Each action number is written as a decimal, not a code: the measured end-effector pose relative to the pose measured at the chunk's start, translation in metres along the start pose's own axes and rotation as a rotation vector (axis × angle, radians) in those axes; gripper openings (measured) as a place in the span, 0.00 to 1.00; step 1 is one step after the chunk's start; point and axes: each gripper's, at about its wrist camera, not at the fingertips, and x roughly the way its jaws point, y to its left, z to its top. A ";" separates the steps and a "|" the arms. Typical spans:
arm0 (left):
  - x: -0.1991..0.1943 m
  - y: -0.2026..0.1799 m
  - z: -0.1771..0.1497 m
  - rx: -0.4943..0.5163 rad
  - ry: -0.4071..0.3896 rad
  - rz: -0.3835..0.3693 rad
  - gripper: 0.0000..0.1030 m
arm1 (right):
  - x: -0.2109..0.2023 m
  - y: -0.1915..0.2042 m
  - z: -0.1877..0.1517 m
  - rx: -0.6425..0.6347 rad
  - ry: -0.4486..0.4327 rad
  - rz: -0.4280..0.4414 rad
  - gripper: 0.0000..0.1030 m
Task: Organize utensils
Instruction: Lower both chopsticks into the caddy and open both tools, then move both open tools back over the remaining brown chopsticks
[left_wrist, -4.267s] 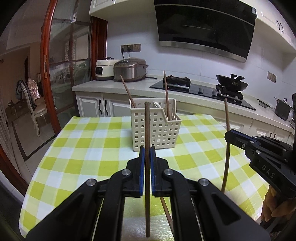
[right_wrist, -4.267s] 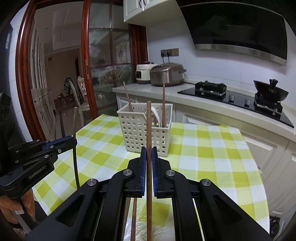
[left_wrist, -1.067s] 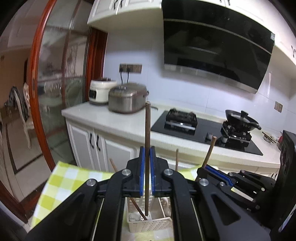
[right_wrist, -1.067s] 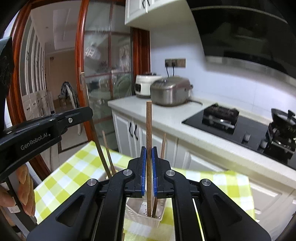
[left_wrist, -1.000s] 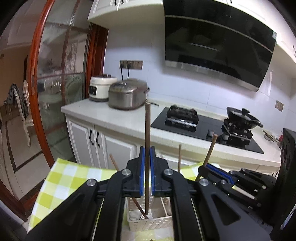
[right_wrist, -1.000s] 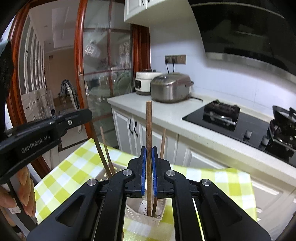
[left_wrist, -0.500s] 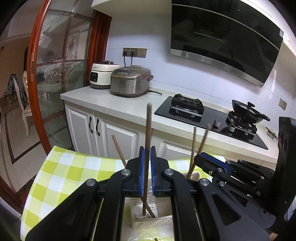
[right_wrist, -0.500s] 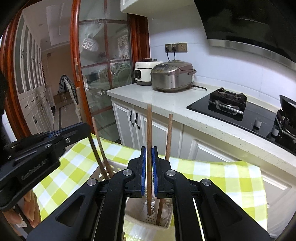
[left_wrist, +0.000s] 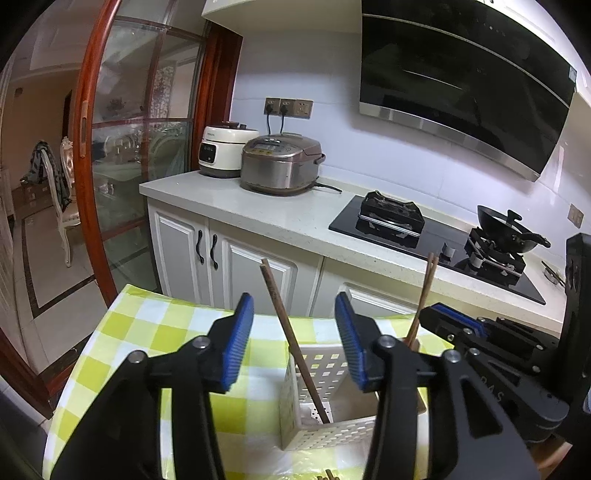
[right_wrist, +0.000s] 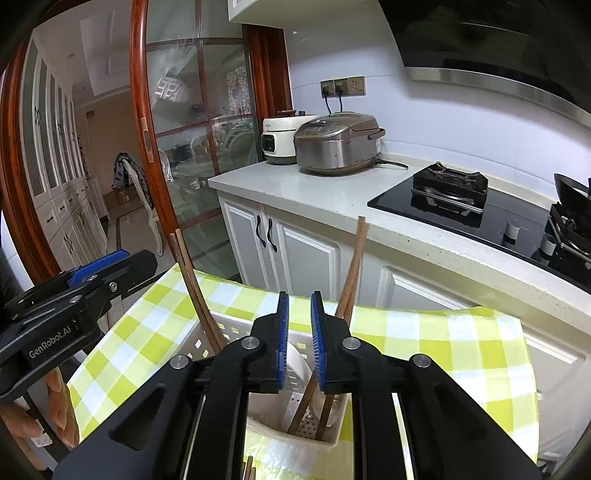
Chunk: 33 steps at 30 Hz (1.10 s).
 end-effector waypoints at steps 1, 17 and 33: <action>-0.003 0.000 0.000 -0.001 -0.004 0.003 0.51 | -0.002 0.000 0.000 0.001 -0.003 0.000 0.24; -0.079 -0.004 -0.003 0.006 -0.129 0.065 0.95 | -0.072 0.005 -0.024 0.002 -0.098 -0.008 0.52; -0.181 -0.011 -0.054 0.017 -0.220 0.077 0.95 | -0.151 0.012 -0.096 -0.010 -0.170 -0.044 0.60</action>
